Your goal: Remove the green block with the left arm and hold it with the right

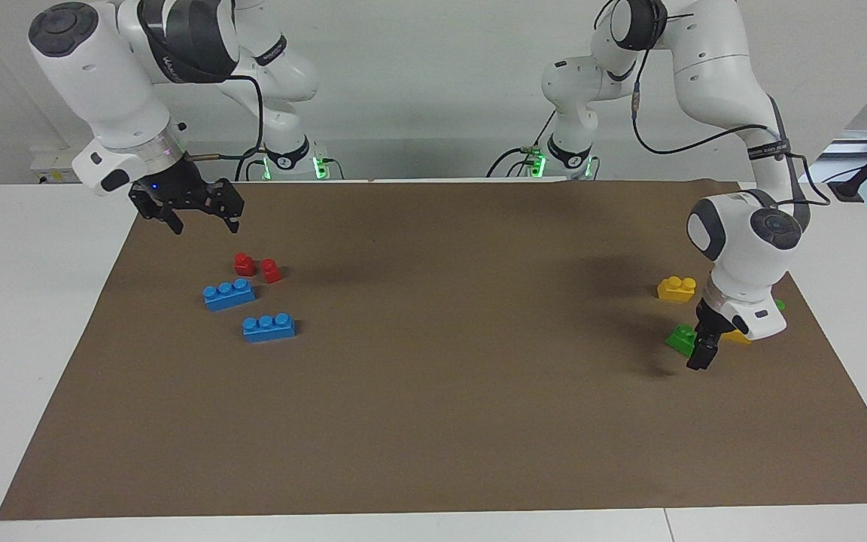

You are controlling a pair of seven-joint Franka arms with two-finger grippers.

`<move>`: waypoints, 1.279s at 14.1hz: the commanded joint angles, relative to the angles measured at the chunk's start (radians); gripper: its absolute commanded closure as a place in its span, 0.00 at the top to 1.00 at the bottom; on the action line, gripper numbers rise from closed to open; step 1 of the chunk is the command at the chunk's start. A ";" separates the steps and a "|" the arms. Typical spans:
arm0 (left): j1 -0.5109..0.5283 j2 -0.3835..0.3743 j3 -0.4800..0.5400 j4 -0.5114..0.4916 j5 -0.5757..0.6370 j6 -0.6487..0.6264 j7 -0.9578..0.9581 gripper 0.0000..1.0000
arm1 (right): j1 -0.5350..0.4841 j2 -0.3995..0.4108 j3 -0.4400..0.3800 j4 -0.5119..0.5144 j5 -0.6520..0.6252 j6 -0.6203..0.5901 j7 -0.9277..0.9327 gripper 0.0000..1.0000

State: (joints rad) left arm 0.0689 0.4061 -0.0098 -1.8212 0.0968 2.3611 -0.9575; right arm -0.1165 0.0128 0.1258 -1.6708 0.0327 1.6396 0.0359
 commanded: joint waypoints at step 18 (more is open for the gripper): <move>-0.014 -0.429 -0.036 0.078 -0.069 -0.600 0.855 1.00 | -0.006 -0.008 0.002 -0.007 -0.016 -0.030 -0.004 1.00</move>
State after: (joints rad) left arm 0.0596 0.0053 -0.0457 -1.7698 0.0581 1.8471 -0.1406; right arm -0.1178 0.0128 0.1260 -1.6712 -0.0046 1.6250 0.0318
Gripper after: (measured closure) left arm 0.000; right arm 0.000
